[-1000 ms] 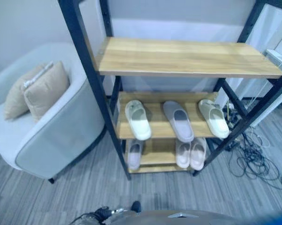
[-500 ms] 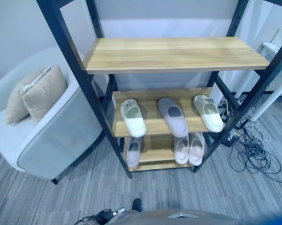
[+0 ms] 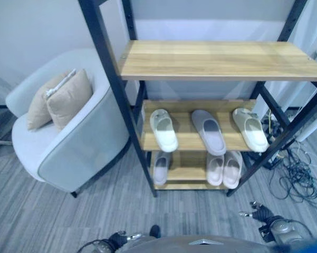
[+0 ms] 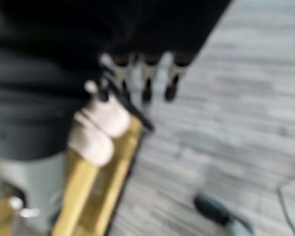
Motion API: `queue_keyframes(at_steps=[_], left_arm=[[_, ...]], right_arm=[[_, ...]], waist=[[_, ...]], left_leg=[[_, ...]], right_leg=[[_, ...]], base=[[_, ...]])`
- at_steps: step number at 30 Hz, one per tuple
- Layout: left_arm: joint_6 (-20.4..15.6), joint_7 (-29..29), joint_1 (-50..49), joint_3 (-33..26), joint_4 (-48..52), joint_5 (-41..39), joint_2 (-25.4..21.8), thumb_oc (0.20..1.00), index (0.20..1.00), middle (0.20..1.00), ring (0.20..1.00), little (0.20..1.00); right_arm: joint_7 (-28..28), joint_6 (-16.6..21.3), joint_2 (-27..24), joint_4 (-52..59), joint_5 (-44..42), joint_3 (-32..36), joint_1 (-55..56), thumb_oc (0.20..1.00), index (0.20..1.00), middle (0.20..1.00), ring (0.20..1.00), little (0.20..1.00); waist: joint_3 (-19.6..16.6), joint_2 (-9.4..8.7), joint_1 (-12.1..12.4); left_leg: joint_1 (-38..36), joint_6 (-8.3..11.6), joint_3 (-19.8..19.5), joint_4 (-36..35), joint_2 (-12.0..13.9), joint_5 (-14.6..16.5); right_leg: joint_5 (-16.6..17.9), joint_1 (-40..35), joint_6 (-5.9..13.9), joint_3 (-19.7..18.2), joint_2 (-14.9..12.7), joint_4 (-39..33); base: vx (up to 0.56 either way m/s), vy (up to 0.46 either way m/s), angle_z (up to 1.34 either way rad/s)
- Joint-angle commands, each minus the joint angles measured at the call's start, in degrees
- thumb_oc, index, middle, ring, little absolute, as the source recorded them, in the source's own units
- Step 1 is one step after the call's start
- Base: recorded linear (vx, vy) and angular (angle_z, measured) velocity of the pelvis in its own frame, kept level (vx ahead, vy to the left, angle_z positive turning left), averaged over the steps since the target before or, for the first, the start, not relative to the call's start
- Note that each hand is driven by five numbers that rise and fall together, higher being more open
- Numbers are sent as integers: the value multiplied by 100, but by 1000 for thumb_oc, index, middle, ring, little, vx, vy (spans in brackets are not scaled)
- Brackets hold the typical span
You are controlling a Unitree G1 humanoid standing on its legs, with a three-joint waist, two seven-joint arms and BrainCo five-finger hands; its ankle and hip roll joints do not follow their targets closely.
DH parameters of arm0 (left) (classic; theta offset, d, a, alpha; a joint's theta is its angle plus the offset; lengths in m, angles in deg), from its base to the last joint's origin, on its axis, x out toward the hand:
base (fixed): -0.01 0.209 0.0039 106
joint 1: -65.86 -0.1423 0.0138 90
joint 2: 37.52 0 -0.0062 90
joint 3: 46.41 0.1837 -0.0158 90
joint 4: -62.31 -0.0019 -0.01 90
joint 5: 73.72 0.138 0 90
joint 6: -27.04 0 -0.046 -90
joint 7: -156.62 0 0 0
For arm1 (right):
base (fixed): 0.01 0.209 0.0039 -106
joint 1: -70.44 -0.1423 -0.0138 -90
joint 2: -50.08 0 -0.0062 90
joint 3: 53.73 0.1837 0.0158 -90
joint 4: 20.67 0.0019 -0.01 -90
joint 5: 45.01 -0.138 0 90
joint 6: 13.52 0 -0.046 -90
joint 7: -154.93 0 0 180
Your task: Arrange the slippers neatly on the shoe rack.
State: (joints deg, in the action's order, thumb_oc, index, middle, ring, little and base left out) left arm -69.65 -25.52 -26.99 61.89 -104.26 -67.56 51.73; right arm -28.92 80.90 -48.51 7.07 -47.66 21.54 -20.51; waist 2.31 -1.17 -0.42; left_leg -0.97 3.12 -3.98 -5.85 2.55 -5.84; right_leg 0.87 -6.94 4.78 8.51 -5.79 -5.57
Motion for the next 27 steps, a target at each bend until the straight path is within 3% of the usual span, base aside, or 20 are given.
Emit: queue_keyframes(at_steps=[1, 9, 13, 22, 27], left_arm=[[-67, -16, 169, 135, -68, 140, 256, 1000, 1000, 1000, 1000, 1000], [-116, 108, 184, 182, 44, 168, 301, 1000, 1000, 1000, 1000, 1000], [-162, 186, 198, 281, 233, 142, 299, 1000, 1000, 1000, 1000, 1000], [-187, 263, 355, 488, 345, 323, 257, 1000, 1000, 1000, 1000, 1000], [-221, 344, 405, 520, 392, 388, 289, 1000, 1000, 1000, 1000, 1000]], right_arm=[[-53, 157, -28, 260, 117, -271, -206, 1000, 1000, 1000, 1000, 1000], [-4, 241, 126, 1147, 323, -742, -577, 1000, 1000, 1000, 1000, 1000], [57, 355, 94, 1940, 396, -1053, -1018, 1000, 1000, 1000, 1000, 1000], [-588, 378, -19, 3519, 686, -2346, -2290, 1000, 1000, 1000, 1000, 1000], [-593, 633, -274, 4637, 645, -2483, -2723, 1000, 1000, 1000, 1000, 1000]], waist=[[468, 166, 209], [505, 225, 326], [716, 286, 406], [1096, 324, 612], [1107, 291, 600]], left_leg=[[-232, -68, -171, 280, 159, 744], [-210, -71, -199, 187, 155, 710], [-41, -60, -244, 250, 145, 678], [373, -35, -394, 373, 166, 556], [382, -25, -377, 326, 215, 543]], right_leg=[[-192, 495, 318, -171, -294, 617], [-185, 471, 313, -147, -297, 477], [-217, 619, 305, -156, -298, 562], [-282, 1013, 254, -136, -265, 825], [-295, 1061, 263, -179, -234, 832]], base=[[59, 15, -3], [18, 7, -2], [-62, -3, 4], [-53, -22, 4], [14, -12, 0]])
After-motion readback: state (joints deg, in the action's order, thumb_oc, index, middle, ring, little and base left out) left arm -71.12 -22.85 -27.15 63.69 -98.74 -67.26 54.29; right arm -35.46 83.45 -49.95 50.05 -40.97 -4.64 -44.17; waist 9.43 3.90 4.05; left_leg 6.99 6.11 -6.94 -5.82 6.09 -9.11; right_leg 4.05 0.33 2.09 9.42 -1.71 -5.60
